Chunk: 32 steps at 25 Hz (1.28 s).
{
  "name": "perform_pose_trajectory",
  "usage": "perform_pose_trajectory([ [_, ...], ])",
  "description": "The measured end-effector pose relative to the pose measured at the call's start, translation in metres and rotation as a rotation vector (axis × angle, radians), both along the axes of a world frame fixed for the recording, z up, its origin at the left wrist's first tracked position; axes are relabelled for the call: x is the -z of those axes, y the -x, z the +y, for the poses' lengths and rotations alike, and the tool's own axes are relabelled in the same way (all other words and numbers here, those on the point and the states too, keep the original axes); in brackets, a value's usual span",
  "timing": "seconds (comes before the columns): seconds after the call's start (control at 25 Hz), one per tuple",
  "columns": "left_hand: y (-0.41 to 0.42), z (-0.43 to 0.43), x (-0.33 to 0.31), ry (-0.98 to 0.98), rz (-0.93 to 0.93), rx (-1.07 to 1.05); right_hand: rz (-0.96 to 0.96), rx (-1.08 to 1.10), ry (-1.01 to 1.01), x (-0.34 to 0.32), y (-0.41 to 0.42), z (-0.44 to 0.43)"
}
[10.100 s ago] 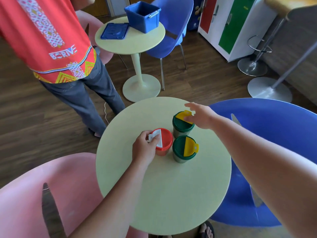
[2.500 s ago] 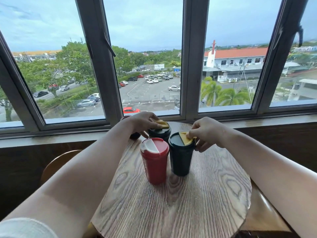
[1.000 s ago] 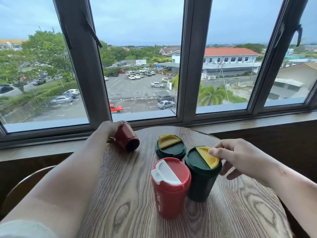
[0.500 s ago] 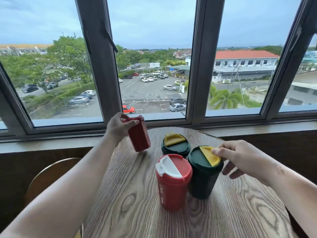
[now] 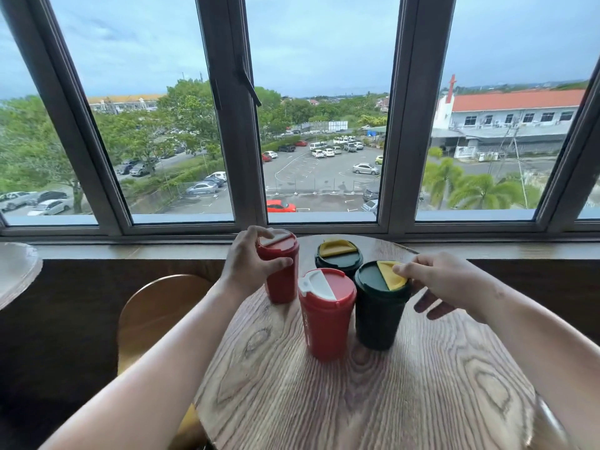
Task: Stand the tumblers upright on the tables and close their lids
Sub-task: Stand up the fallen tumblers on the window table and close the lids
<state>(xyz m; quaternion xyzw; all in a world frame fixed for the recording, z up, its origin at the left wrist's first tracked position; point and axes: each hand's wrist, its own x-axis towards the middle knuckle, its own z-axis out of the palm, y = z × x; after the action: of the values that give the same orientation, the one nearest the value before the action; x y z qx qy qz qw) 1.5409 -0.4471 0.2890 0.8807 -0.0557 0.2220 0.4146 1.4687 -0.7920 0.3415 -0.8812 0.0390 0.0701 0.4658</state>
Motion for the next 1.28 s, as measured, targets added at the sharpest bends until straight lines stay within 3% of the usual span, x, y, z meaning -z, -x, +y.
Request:
perform_pose_trajectory([
  [0.08, -0.003, 0.002, -0.006, 0.118, 0.111, 0.049, 0.001, -0.002, 0.001, 0.001, -0.001, -0.001],
  [0.2, -0.009, 0.003, -0.029, 0.435, 0.44, 0.143, -0.007, -0.004, -0.002, 0.002, -0.001, -0.002],
  [0.28, -0.01, 0.007, -0.038, 0.39, 0.58, 0.172, -0.007, -0.003, -0.001, 0.003, -0.001, -0.001],
  [0.4, -0.016, 0.011, -0.032, 0.302, 0.516, 0.095, -0.005, -0.001, -0.004, 0.003, -0.002, -0.001],
  [0.72, 0.018, -0.01, -0.023, 0.354, 0.366, -0.044, -0.007, -0.013, -0.01, 0.003, -0.002, -0.001],
  [1.28, 0.039, -0.025, -0.025, 0.167, 0.381, -0.105, 0.001, -0.041, 0.002, 0.003, -0.005, -0.001],
])
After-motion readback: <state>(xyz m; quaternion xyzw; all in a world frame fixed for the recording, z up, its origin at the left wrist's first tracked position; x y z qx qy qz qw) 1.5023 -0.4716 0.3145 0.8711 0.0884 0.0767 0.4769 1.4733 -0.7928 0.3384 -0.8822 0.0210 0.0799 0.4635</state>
